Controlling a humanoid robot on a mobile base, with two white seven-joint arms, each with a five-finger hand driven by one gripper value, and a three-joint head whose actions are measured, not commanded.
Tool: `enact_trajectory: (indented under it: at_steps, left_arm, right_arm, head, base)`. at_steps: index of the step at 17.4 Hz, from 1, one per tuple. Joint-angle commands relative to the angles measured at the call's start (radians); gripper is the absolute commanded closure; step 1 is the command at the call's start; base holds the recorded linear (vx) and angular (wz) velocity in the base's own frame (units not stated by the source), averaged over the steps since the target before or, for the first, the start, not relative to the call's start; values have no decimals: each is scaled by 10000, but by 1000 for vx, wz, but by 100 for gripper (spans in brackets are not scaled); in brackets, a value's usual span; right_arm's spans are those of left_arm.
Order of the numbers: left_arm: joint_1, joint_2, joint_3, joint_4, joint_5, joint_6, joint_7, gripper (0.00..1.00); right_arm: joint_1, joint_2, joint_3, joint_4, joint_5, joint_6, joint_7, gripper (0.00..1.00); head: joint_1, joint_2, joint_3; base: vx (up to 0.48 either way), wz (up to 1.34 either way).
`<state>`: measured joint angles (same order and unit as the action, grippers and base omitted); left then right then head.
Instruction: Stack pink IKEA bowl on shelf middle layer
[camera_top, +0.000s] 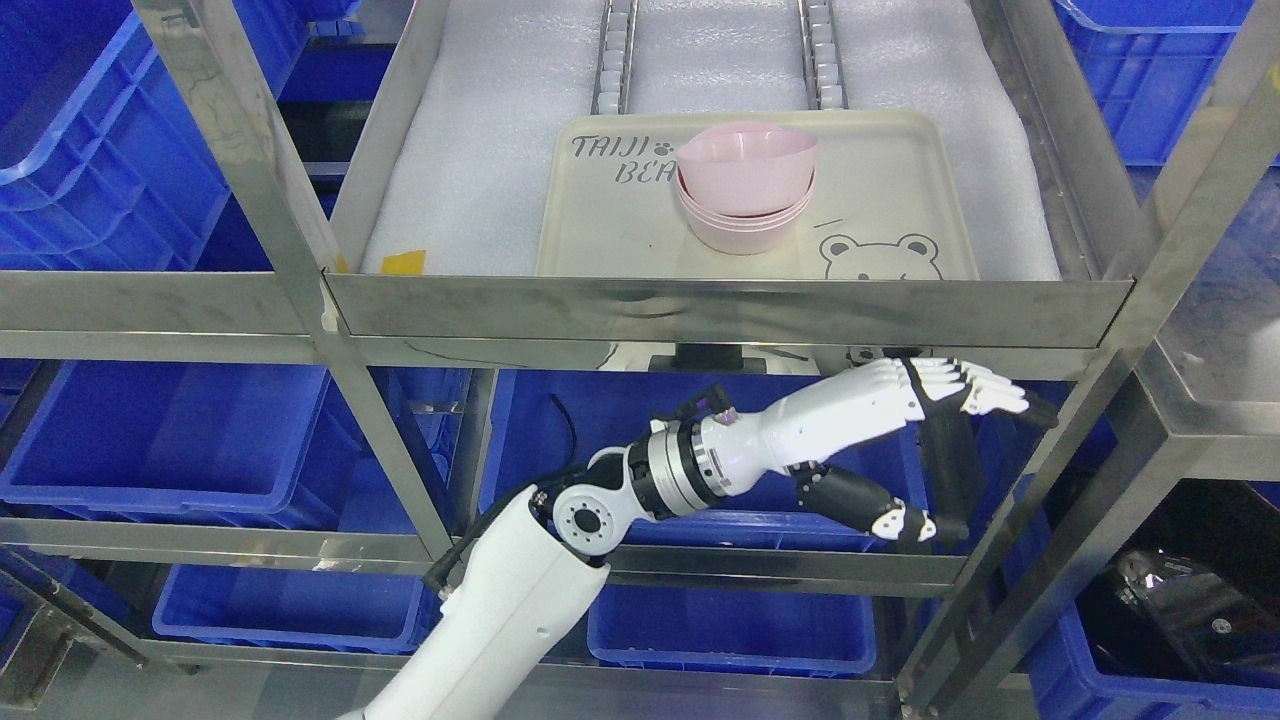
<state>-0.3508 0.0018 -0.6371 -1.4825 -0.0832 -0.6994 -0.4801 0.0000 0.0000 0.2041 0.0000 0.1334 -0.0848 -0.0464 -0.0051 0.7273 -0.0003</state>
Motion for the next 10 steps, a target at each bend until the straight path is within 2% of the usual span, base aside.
enact_trajectory:
  at_steps: [1,6,8,10]
  left_arm:
    - [2183,156,-350,-254,-165,-78,-1,24]
    - [4241,156,982,418,-165,-63,75,22]
    - [4488,156,1811,925,-149,-47,243,18]
    - [4489,156,2641,1447,-134,105,1069,13]
  right_arm:
    - [153,-175,0,-175,15,4,4,0]
    - [153,-175,0,-175,0,4,4,0]
    - [153,-175,0,-175,0,4,4,0]
    - [153,-175,0,-175,0,4,4,0]
  head:
    - [0,0,0]
    - [0,0,0]
    - [0,0,0]
    - [0,0,0]
  base:
    - [0,0]
    - [0,0]
    - [0,0]
    - [0,0]
